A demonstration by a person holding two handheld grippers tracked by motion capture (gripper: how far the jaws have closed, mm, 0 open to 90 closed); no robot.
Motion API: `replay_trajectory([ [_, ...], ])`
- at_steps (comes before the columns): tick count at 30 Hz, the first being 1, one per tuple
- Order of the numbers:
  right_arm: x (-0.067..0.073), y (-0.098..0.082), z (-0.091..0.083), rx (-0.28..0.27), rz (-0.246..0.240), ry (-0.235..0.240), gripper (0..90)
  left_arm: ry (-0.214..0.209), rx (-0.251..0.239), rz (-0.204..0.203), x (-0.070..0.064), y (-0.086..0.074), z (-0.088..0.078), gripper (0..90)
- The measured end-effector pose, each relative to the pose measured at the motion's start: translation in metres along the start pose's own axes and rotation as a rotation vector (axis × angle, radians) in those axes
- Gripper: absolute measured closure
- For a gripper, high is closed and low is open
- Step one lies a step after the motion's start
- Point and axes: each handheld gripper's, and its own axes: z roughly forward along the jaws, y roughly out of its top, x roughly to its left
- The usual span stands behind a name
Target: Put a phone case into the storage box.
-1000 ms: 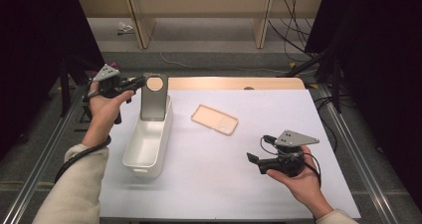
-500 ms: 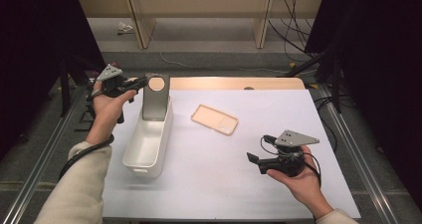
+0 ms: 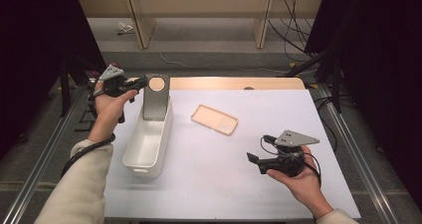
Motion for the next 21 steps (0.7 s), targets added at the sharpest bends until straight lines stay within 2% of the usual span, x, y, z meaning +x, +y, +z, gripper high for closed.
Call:
replay_trajectory([
  [21, 0.0004, -0.0001, 0.0007, -0.002, -0.003, 0.001, 16.2, 0.016, 0.038, -0.005, 0.006, -0.0065, 0.0079, 83.4],
])
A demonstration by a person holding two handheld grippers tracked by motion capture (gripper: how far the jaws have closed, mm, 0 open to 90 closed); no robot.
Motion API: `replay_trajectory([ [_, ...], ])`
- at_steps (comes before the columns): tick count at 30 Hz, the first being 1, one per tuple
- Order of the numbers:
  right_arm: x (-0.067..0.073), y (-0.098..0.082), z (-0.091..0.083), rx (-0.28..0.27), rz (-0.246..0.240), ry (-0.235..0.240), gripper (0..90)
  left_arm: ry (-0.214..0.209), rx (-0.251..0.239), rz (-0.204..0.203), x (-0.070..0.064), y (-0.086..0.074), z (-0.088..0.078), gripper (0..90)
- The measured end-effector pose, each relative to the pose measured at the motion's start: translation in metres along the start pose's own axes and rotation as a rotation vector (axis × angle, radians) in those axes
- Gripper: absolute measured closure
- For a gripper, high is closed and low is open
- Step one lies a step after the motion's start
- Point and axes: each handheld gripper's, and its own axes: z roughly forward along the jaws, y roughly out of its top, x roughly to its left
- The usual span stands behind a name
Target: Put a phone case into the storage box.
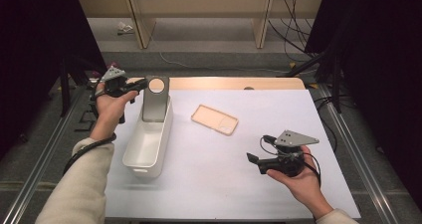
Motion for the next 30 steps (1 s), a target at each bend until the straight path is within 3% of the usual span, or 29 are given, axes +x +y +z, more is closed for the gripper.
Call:
replay_trajectory([
  [30, 0.0, 0.0, 0.0, -0.001, 0.0, 0.002, 16.2, 0.008, 0.038, -0.011, 0.005, -0.007, 0.011, 83.3],
])
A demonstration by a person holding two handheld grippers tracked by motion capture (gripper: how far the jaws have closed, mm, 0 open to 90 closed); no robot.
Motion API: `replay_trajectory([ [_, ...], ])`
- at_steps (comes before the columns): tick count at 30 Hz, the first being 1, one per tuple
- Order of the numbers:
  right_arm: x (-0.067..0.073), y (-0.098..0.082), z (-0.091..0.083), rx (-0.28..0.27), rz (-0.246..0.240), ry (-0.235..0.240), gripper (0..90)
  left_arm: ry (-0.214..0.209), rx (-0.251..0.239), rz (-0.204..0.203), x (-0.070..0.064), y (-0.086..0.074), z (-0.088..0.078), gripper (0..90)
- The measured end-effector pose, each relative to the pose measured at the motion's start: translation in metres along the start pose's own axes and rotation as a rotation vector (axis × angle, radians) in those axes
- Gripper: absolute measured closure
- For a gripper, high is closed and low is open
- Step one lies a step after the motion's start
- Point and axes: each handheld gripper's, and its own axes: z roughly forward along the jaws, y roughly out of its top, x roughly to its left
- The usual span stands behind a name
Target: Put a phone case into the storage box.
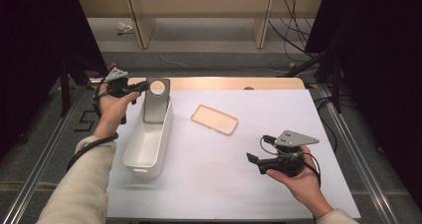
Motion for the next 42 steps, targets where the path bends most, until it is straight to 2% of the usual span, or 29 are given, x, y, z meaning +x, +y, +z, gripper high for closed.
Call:
replay_trajectory([
  [42, 0.0, 0.0, 0.0, 0.002, 0.003, 0.004, 16.2, 0.031, 0.062, -0.013, 0.007, -0.01, 0.014, 83.0],
])
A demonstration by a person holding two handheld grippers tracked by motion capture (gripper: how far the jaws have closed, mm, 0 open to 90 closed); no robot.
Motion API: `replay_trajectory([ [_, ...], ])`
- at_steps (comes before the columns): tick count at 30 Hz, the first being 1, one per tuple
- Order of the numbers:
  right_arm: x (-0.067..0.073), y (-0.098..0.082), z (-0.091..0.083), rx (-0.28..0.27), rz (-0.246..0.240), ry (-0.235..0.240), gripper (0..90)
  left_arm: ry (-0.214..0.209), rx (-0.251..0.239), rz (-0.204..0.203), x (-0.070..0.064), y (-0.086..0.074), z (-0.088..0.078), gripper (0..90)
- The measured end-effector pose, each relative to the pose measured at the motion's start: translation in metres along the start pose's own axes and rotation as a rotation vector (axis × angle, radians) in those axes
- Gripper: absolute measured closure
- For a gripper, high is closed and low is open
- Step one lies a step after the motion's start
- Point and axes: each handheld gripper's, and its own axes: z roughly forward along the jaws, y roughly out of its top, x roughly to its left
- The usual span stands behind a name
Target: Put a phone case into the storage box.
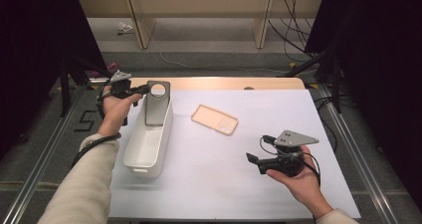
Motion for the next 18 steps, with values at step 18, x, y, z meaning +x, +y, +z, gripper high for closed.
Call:
replay_trajectory([
  [18, 0.0001, -0.0001, 0.0005, 0.002, -0.001, 0.001, 16.2, 0.03, 0.014, -0.001, 0.0032, -0.0028, 0.0026, 82.2],
])
